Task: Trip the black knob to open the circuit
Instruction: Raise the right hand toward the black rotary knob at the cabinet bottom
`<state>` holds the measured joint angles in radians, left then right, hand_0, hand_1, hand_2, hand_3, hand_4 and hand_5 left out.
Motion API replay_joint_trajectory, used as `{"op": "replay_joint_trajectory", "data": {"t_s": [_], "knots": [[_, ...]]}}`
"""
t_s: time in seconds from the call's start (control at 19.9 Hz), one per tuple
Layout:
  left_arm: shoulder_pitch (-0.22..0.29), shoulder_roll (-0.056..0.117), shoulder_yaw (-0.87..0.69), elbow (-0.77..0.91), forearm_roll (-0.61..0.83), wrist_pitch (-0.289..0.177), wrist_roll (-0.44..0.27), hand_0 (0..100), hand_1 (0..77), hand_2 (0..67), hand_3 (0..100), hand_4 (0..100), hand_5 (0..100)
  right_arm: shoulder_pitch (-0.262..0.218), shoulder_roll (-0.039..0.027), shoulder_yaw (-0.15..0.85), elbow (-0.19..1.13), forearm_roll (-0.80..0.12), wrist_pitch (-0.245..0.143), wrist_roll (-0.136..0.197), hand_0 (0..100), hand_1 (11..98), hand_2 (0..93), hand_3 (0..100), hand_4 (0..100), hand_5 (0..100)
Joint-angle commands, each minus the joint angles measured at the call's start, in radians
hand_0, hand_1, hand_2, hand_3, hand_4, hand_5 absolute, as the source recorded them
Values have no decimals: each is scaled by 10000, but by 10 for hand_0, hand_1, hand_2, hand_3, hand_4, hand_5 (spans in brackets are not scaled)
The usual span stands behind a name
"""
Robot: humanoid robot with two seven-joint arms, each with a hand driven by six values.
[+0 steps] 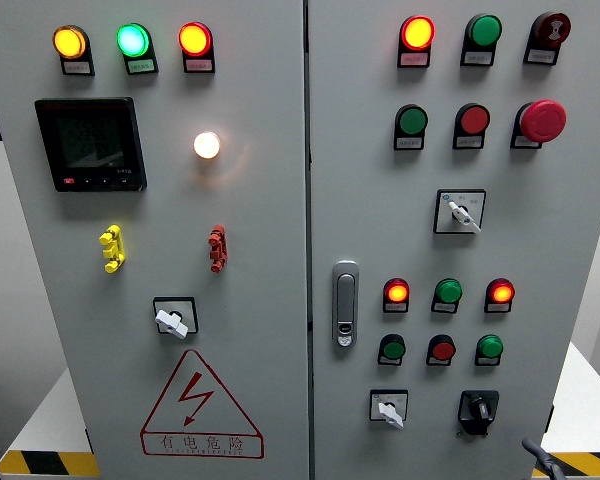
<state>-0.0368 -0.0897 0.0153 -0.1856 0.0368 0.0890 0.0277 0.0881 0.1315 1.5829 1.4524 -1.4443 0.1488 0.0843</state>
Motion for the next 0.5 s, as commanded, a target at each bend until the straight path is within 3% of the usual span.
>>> {"op": "replay_joint_trajectory", "data": {"t_s": [0.0, 0.45], "knots": [[0, -8, 0, 0, 0, 0, -1, 0, 0, 195, 261, 99, 86, 192, 20, -29, -89, 8, 0, -45, 1000, 611, 0, 881, 961, 1000], [0, 7, 0, 0, 0, 0, -1, 0, 0, 195, 261, 99, 86, 530, 20, -213, -349, 8, -154, -76, 971, 831, 0, 946, 1000, 1000]]}}
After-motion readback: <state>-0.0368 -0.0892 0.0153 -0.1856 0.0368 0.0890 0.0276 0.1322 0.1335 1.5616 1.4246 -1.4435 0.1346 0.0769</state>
